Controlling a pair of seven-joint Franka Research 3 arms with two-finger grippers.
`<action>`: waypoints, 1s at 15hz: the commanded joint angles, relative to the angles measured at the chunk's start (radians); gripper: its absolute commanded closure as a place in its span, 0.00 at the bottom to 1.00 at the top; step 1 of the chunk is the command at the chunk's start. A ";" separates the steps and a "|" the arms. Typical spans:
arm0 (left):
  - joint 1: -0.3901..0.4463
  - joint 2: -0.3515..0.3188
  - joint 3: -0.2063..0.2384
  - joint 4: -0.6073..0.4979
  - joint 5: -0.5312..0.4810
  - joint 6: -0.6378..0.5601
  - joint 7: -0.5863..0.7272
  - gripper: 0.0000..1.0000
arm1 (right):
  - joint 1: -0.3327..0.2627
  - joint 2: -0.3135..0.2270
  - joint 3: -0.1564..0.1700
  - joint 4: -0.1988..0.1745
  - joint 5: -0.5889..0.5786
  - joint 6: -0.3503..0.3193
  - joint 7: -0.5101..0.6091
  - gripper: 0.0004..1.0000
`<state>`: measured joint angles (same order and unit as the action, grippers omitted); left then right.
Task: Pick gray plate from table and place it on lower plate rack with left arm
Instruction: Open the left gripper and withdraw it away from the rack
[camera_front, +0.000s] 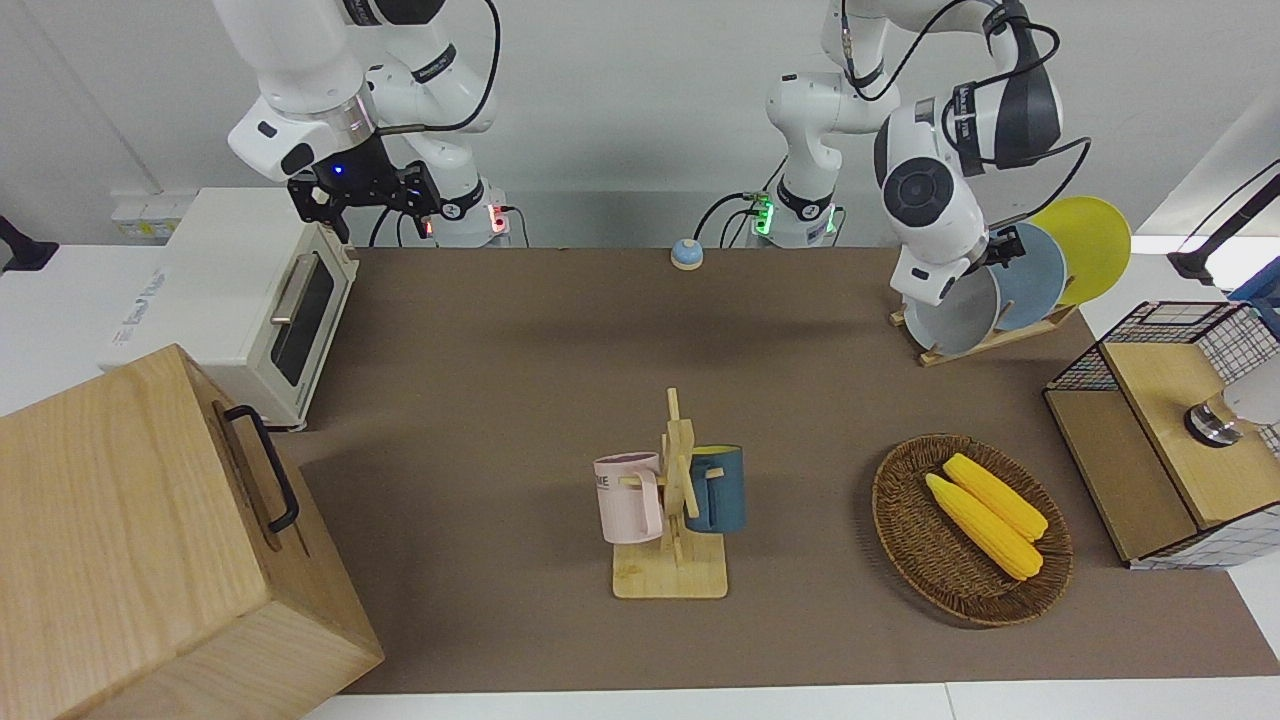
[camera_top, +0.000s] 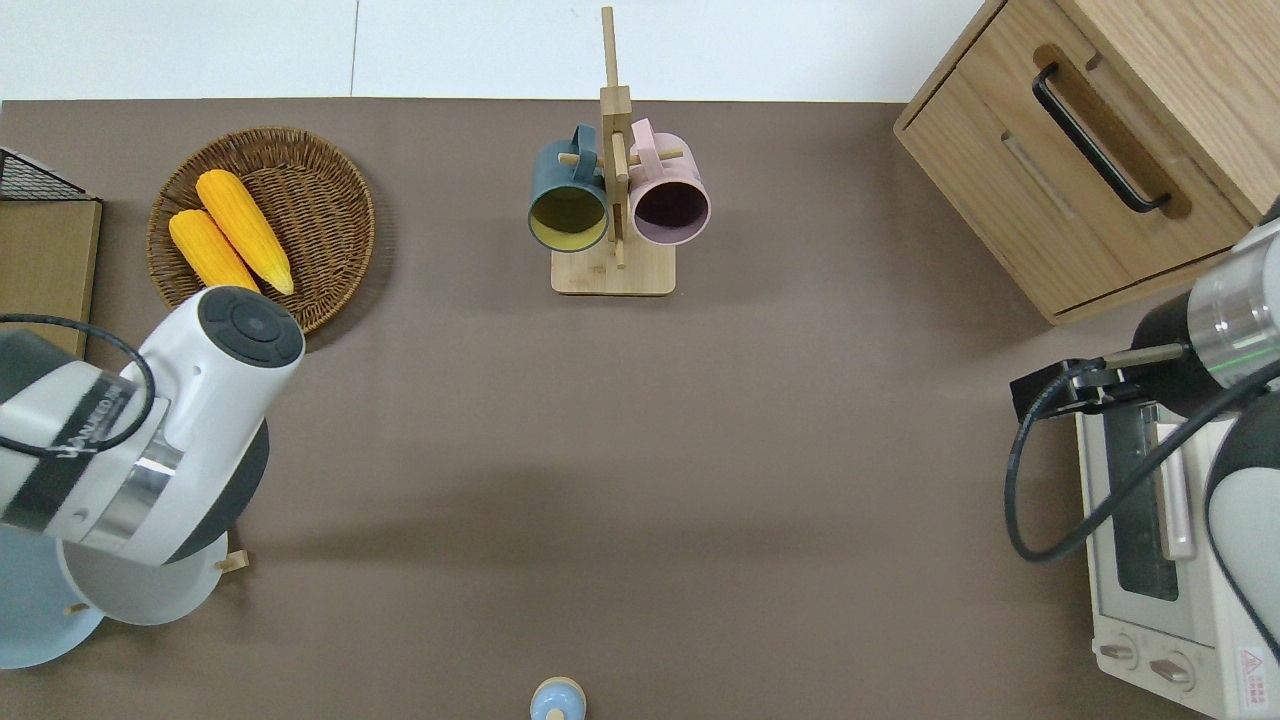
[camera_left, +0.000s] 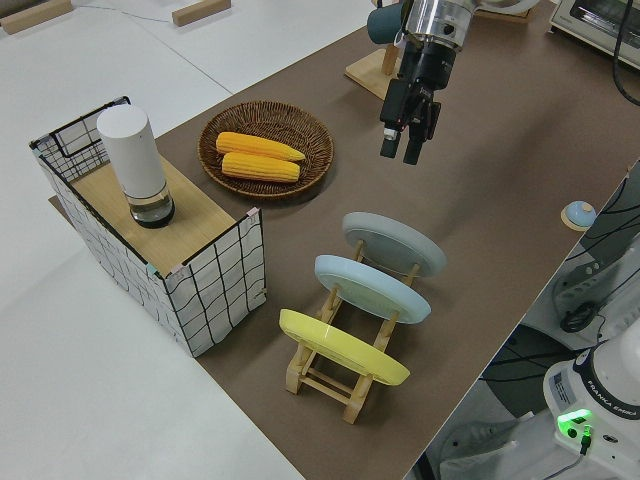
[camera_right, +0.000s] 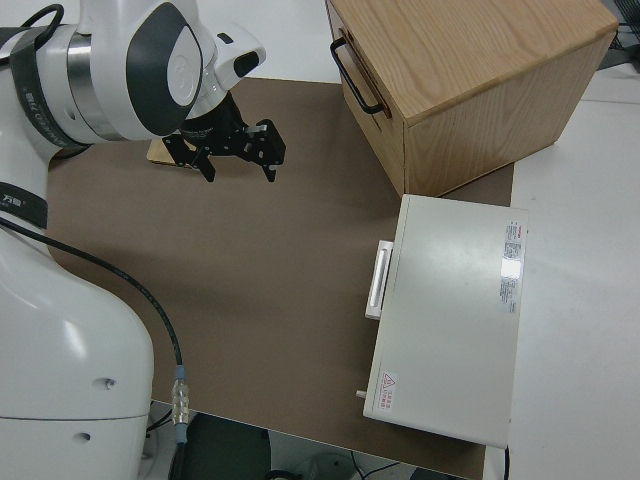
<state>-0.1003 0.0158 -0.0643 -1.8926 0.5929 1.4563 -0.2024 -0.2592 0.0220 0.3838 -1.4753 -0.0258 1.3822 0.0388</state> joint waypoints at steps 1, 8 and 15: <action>0.001 -0.002 0.021 0.110 -0.169 -0.011 0.057 0.02 | -0.023 -0.002 0.021 0.007 -0.006 -0.011 0.012 0.02; 0.008 0.001 0.093 0.282 -0.551 -0.011 0.131 0.02 | -0.023 -0.002 0.021 0.007 -0.006 -0.011 0.012 0.02; 0.018 0.003 0.103 0.374 -0.602 0.001 0.322 0.01 | -0.023 -0.002 0.021 0.007 -0.006 -0.011 0.012 0.02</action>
<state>-0.0898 0.0044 0.0378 -1.5683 0.0118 1.4575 0.0435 -0.2592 0.0220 0.3838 -1.4753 -0.0258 1.3822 0.0388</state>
